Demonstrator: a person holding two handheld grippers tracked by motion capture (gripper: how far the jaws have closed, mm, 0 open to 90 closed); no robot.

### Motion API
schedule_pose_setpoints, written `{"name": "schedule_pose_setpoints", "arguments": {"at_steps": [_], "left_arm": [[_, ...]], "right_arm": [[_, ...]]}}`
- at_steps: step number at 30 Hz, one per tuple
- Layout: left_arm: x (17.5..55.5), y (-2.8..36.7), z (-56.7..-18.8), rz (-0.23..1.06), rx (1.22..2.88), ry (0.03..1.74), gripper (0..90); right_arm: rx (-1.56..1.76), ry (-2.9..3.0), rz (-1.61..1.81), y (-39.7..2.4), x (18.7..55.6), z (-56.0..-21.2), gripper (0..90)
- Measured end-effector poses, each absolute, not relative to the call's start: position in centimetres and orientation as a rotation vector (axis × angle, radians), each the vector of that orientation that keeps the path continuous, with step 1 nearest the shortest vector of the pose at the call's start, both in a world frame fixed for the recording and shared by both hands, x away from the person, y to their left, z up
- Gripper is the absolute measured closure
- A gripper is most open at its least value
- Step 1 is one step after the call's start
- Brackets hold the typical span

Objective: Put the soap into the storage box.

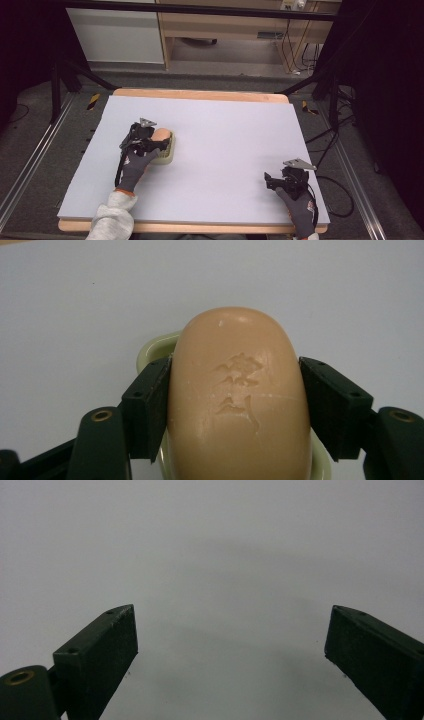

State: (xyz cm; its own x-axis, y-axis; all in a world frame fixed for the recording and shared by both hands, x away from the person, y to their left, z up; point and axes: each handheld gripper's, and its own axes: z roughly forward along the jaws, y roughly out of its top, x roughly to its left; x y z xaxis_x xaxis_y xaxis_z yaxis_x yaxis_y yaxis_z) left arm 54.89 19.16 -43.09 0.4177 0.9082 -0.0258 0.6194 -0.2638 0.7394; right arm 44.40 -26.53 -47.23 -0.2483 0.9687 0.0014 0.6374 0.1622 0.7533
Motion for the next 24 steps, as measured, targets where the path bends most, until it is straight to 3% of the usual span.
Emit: {"name": "schedule_pose_setpoints", "arguments": {"at_steps": [24], "left_arm": [[55.2, 19.1, -44.8, 0.52, 2.015, 1.318, 31.8]], "right_arm": [[1.519, 1.956, 0.883, -26.4, 44.4, -47.3, 7.1]]}}
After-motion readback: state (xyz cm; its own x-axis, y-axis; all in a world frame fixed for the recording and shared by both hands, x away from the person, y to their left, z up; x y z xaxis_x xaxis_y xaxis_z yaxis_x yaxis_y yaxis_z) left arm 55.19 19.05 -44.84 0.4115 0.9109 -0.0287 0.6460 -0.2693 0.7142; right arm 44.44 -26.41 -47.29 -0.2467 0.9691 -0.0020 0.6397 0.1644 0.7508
